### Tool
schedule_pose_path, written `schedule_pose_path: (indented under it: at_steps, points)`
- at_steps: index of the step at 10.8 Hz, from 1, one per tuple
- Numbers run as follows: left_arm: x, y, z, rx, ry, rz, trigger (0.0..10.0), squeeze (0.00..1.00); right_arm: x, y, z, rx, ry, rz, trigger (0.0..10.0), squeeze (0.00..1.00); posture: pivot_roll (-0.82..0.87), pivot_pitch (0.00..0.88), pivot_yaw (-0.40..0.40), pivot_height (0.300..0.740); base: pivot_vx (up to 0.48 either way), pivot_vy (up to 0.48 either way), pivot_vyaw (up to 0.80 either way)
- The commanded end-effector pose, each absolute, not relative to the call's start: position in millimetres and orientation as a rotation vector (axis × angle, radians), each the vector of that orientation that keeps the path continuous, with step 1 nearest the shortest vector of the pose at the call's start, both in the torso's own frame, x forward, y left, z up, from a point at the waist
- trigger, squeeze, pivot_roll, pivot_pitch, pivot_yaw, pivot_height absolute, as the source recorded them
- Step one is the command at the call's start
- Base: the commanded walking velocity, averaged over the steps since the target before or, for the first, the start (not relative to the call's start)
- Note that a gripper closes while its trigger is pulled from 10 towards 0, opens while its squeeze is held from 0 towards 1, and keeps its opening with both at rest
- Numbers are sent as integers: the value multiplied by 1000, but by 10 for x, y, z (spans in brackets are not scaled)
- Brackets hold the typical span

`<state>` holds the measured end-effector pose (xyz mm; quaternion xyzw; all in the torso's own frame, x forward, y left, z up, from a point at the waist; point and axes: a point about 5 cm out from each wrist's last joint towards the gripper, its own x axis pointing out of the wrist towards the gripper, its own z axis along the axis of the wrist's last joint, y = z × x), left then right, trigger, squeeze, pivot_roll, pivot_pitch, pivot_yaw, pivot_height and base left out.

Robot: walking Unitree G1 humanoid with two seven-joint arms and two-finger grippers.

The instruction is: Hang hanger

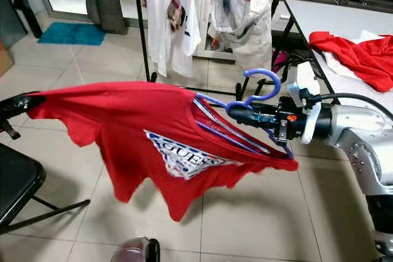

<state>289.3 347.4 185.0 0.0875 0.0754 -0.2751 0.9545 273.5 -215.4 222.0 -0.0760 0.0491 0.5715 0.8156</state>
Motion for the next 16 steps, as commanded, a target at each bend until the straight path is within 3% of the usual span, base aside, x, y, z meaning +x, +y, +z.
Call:
schedule_pose_path:
  at_steps: [1,3,6,7,8,9,12,14,16]
  points:
    - [2867,3608,1974,206,124,-494,0,0,2752,-2284,2327,-207,82,1168,10000,0,69,30,-18,740,0,0,0]
    - [2851,3600,1903,200,135,-499,0,0,2761,-2284,2321,-207,84,1167,10000,0,68,26,-21,740,0,0,0]
    - [2949,3247,1790,202,119,-634,0,0,2771,-2173,2292,-216,83,1201,10000,0,67,17,-27,740,0,0,0]
    - [3033,2992,1724,204,100,-691,10000,0,2802,-2121,2267,-232,95,1194,10000,0,62,11,-24,740,0,0,0]
    - [3056,2907,1700,194,101,-710,10000,447,2807,-2102,2260,-236,97,1192,10000,0,59,8,-22,740,0,0,0]
    - [3069,2833,1676,164,112,-736,10000,1000,2803,-2078,2250,-244,100,1191,10000,0,55,3,-18,740,0,0,0]
    - [3050,2809,1647,174,142,-748,10000,1000,2871,-2036,2106,-337,188,1080,10000,0,53,4,-15,740,0,0,0]
    - [3009,2942,1634,206,176,-698,10000,1000,2945,-2011,2008,-370,234,1011,10000,0,59,6,-21,740,0,0,0]
    - [3118,2584,1928,231,53,-846,10000,1000,3011,-1921,1926,-485,305,980,10000,0,70,6,-46,740,0,0,0]
